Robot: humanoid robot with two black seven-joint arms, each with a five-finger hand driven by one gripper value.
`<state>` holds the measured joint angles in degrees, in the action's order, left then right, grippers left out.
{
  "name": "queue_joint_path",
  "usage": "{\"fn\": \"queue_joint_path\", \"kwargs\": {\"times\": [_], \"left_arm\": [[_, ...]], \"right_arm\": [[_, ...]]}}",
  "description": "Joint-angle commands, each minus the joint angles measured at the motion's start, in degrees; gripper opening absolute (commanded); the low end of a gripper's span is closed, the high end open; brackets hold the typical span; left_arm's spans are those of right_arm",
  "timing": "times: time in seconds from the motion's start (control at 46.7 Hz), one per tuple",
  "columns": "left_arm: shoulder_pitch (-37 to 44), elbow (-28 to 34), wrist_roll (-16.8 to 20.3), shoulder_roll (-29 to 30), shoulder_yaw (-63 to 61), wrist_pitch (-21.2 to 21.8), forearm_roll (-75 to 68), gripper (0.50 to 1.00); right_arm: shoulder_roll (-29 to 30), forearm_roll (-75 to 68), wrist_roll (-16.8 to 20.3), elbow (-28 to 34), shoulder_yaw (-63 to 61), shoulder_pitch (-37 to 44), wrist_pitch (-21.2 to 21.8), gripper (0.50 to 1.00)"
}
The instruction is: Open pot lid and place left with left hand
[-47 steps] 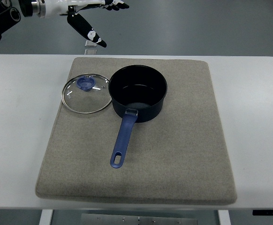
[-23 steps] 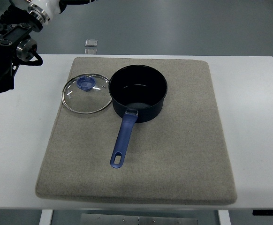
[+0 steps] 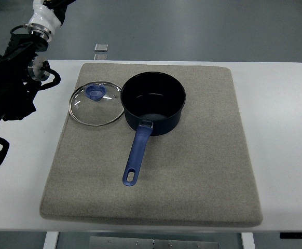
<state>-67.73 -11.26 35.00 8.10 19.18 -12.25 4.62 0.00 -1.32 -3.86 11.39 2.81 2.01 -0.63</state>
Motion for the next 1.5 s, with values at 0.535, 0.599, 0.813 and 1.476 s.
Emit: {"fn": "queue_joint_path", "kwargs": {"times": [0.535, 0.599, 0.813, 1.476], "left_arm": [[5.15, 0.53, 0.0, -2.48, 2.09, 0.56, 0.13, 0.975], [5.24, 0.97, 0.0, -3.09, 3.06, 0.56, 0.13, 0.975], [5.24, 2.73, 0.0, -4.5, 5.61, 0.65, 0.22, 0.975], [5.42, 2.73, 0.0, -4.5, 5.69, 0.56, 0.13, 0.977]], "right_arm": [[0.0, 0.0, 0.0, 0.03, 0.0, 0.01, 0.01, 0.917], [0.0, 0.0, 0.0, 0.03, 0.0, 0.01, 0.01, 0.917], [0.0, 0.0, 0.0, 0.03, 0.0, 0.01, 0.01, 0.917], [0.0, 0.0, 0.0, -0.05, 0.0, 0.01, 0.01, 0.917]]}}
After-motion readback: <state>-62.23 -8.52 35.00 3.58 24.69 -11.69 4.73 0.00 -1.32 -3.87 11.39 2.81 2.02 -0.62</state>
